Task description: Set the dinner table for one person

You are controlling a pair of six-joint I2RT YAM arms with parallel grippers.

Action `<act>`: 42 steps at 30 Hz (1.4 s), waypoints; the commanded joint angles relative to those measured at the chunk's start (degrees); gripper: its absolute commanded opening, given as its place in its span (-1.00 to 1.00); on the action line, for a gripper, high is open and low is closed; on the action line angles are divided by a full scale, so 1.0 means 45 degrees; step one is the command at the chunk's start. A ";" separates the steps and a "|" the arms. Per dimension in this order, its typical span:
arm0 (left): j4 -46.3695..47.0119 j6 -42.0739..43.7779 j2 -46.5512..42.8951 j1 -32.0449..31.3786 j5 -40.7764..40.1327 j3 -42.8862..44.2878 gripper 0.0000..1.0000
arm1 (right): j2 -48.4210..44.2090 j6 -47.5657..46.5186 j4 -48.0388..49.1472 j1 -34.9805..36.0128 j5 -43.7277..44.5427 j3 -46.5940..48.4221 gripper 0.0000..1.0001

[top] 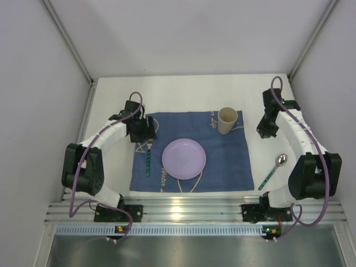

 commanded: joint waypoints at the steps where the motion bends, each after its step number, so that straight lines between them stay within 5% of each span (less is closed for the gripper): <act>1: -0.0365 -0.0330 -0.0482 0.0012 0.0037 0.0589 0.48 | -0.1229 0.0082 -0.0772 0.1569 0.0546 0.0145 -1.00; 2: -0.0520 -0.0389 -0.0599 0.0011 -0.0002 0.0609 0.47 | -0.1405 0.0102 -0.1025 0.1745 0.0547 0.0009 -1.00; 3: -0.0560 -0.0428 -0.0813 -0.0027 -0.0080 0.0648 0.47 | -0.1813 0.0122 -0.1066 0.1766 0.0392 -0.0495 -0.69; 7: -0.0755 -0.0565 -0.1458 -0.0125 -0.0217 0.0395 0.47 | -0.3007 -0.0189 -0.0560 0.0929 -0.0449 -0.2333 0.97; 10: -0.0795 -0.0702 -0.1906 -0.0203 -0.0198 0.0025 0.47 | -0.3047 -0.0696 -0.0539 -0.0592 -0.0625 -0.3155 1.00; 20: 0.0627 -0.0897 -0.2144 -0.0262 0.0173 -0.1890 0.47 | -0.1585 -0.0992 0.0554 -0.3915 -0.1798 -0.4407 0.94; 29: 0.1432 -0.0781 -0.0992 -0.0262 0.0486 -0.1911 0.46 | 0.0018 -0.0094 0.1921 -0.4288 -0.1935 -0.5421 0.43; 35: 0.1217 -0.0370 -0.0503 -0.0204 0.0524 -0.1481 0.45 | 0.0565 0.0005 0.2722 -0.4249 -0.1427 -0.6027 -0.16; 38: 0.1178 -0.0311 -0.0405 -0.0145 0.0641 -0.1442 0.45 | 0.0858 -0.0015 0.3132 -0.4249 -0.1348 -0.6436 -0.65; 39: 0.1139 -0.0292 -0.0366 -0.0126 0.0681 -0.1384 0.45 | 0.0975 -0.0034 0.3210 -0.4249 -0.1367 -0.6496 -0.96; 42: 0.0963 -0.0194 -0.0268 -0.0125 0.0700 -0.1208 0.45 | 0.0899 -0.0111 0.3192 -0.4210 -0.1309 -0.6322 -1.00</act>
